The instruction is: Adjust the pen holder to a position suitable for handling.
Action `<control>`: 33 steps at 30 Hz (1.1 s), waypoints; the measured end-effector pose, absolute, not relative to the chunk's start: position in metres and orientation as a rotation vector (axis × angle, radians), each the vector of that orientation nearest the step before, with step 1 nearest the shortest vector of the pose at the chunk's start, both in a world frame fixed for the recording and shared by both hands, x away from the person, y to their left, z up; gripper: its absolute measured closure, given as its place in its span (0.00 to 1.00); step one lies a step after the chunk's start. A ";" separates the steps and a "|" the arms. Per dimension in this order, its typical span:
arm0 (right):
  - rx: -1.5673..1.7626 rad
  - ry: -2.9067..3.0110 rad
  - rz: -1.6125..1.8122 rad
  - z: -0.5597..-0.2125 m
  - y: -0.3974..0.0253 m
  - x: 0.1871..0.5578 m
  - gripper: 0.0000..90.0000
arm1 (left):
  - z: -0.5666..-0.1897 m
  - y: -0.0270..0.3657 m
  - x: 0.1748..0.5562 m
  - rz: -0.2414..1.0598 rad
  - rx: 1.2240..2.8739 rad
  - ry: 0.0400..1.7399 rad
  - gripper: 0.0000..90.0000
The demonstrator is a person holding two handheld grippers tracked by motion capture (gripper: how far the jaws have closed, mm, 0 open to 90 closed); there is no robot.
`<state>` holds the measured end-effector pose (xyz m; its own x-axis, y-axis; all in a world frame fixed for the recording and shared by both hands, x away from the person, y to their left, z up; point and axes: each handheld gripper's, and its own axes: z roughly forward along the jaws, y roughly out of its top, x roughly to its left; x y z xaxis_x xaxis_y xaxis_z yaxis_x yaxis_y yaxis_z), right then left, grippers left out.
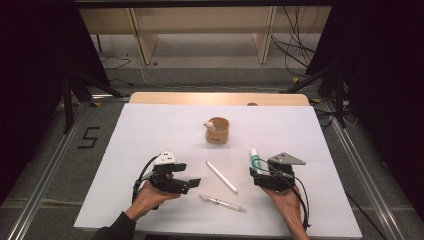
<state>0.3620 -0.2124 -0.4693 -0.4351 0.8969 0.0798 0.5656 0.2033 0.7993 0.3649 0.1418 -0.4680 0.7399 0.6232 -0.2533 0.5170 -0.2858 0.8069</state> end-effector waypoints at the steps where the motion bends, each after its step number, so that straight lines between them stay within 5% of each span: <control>1: 1.366 2.088 1.103 -0.469 -0.212 0.364 0.30 | -0.469 0.142 0.364 0.136 1.949 0.873 0.17; 33: 1.541 2.190 0.952 -0.470 -0.206 0.425 0.36 | -0.465 0.147 0.361 0.156 1.914 0.849 0.17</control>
<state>0.4249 -0.2058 -0.4697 -0.3808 0.9158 0.1276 0.7181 0.2060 0.6648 0.3609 0.1467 -0.4649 0.7456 0.6187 -0.2476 0.4905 -0.2581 0.8323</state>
